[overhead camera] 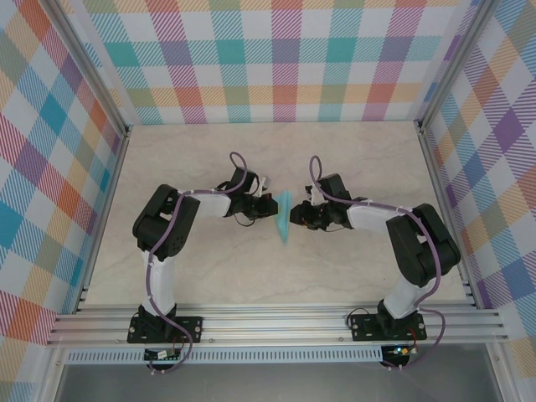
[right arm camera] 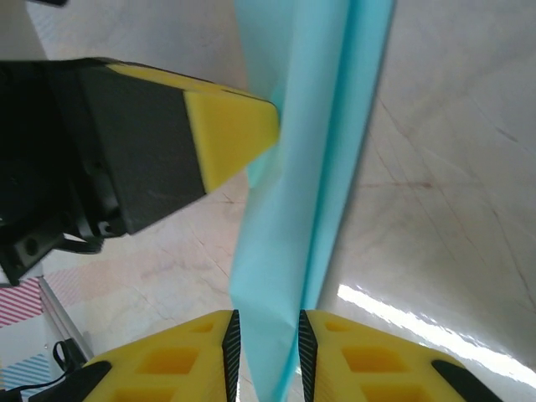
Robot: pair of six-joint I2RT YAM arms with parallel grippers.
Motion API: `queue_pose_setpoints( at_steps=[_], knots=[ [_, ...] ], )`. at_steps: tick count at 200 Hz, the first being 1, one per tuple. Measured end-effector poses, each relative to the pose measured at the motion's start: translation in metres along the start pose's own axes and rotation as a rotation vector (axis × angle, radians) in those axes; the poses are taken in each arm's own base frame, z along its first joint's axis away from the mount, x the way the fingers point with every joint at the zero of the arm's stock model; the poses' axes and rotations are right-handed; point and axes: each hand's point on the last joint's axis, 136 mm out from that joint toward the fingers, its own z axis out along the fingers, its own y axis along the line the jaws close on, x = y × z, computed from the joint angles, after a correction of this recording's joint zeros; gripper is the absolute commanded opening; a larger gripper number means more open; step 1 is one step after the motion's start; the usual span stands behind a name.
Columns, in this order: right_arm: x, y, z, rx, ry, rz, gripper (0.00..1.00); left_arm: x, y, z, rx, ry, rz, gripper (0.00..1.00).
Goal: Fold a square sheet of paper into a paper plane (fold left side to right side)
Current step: Fold the wing for the fifth time at the center of the table.
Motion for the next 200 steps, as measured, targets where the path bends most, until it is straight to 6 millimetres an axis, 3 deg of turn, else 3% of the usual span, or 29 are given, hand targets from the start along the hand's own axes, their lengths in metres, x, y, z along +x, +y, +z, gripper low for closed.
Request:
queue_pose_setpoints(
  at_steps=[58, 84, 115, 161, 200],
  knots=[
    [0.005, 0.006, 0.005, -0.052, 0.042, 0.02, 0.26, -0.001, -0.001, 0.001, 0.002, 0.006, -0.002, 0.04],
    [0.012, -0.003, 0.005, 0.024, 0.055, -0.013, 0.33, -0.001, -0.001, 0.001, 0.001, 0.007, -0.003, 0.04],
    [0.027, -0.006, 0.005, 0.074, 0.095, -0.058, 0.34, -0.001, -0.001, 0.001, 0.002, 0.007, -0.003, 0.04],
    [0.034, 0.002, 0.008, 0.045, 0.117, -0.084, 0.21, -0.001, -0.001, 0.001, 0.003, 0.008, -0.004, 0.04],
    [0.029, 0.025, 0.008, -0.067, 0.114, -0.111, 0.2, -0.001, -0.001, 0.001, 0.003, 0.008, -0.004, 0.04]
  ],
)
